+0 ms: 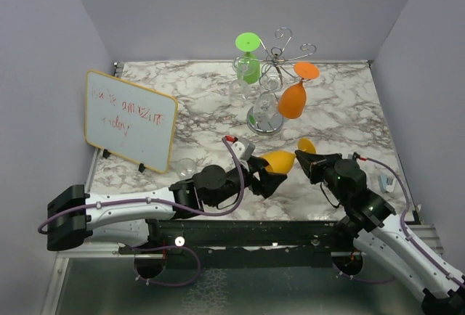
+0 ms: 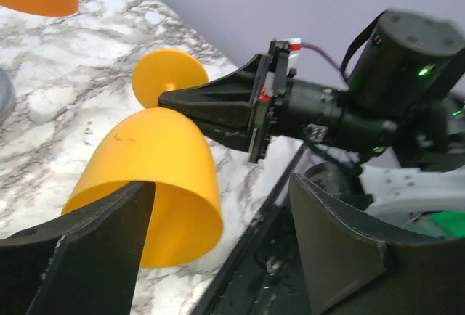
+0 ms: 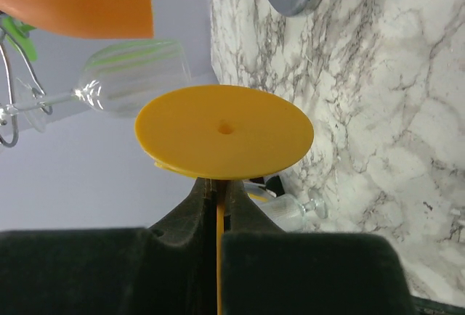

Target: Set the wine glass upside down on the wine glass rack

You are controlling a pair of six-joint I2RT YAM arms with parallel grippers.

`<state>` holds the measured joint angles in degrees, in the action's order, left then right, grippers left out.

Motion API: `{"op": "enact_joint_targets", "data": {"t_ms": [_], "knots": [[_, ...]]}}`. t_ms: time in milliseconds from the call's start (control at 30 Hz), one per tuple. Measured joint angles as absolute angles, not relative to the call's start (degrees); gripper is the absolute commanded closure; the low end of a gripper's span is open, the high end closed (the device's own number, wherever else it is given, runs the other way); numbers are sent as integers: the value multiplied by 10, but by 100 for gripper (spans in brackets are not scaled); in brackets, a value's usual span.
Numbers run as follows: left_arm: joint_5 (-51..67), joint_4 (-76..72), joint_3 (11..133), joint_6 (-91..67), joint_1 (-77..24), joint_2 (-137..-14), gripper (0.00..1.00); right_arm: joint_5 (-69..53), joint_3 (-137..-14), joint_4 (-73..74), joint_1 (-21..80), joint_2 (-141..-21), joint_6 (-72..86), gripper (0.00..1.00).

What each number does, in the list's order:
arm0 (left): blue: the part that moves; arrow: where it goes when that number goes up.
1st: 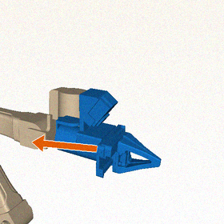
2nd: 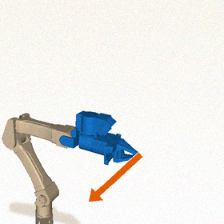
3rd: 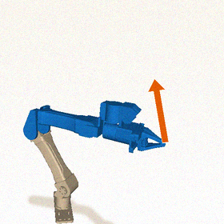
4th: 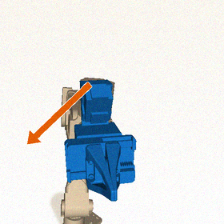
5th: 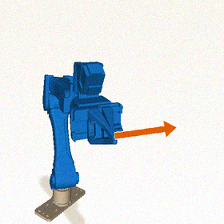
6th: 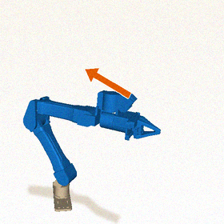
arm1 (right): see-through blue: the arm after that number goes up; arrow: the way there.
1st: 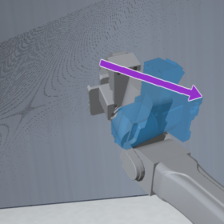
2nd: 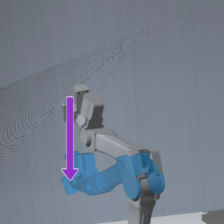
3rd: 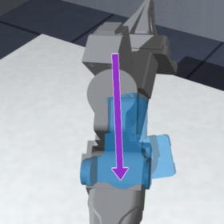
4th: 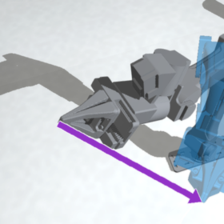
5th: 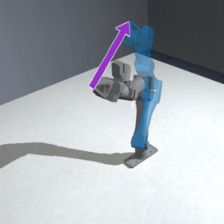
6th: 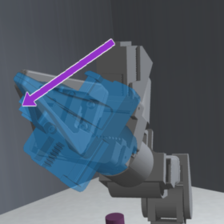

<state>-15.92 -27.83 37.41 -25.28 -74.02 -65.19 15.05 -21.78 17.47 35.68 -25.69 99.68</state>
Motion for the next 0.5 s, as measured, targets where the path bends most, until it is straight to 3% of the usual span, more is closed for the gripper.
{"op": "enact_joint_targets", "data": {"t_ms": [233,500], "knots": [[-154,-249,380,-345,-740,-595,1,192,-196,110,356,-239,849,100],[-96,-150,481,-396,-689,-595,1,181,-193,-14,357,-273,552,100]]}}
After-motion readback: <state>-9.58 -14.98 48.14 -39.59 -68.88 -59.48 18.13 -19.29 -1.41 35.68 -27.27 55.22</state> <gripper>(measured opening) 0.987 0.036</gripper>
